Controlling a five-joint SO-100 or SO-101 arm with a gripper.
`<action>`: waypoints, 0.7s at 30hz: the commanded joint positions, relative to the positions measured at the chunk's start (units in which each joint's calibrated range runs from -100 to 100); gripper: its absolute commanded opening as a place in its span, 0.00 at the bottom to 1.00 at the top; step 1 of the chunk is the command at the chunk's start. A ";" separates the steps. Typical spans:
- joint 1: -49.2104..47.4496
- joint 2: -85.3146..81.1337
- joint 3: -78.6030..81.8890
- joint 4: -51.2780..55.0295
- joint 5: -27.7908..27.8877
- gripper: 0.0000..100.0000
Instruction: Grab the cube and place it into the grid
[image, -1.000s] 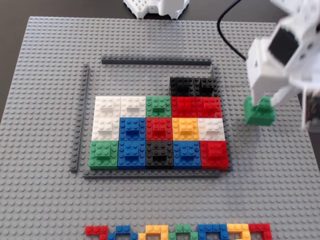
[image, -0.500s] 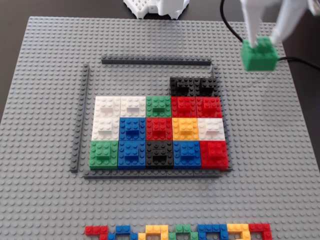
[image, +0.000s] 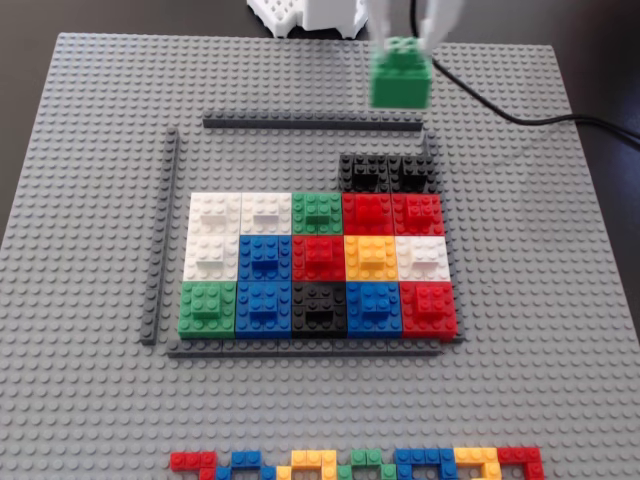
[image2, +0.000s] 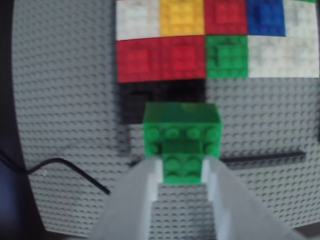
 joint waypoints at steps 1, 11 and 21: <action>4.27 -7.22 8.74 -2.61 2.78 0.01; 12.01 -10.92 25.05 -8.77 7.91 0.01; 11.20 -3.44 24.87 -10.92 7.86 0.01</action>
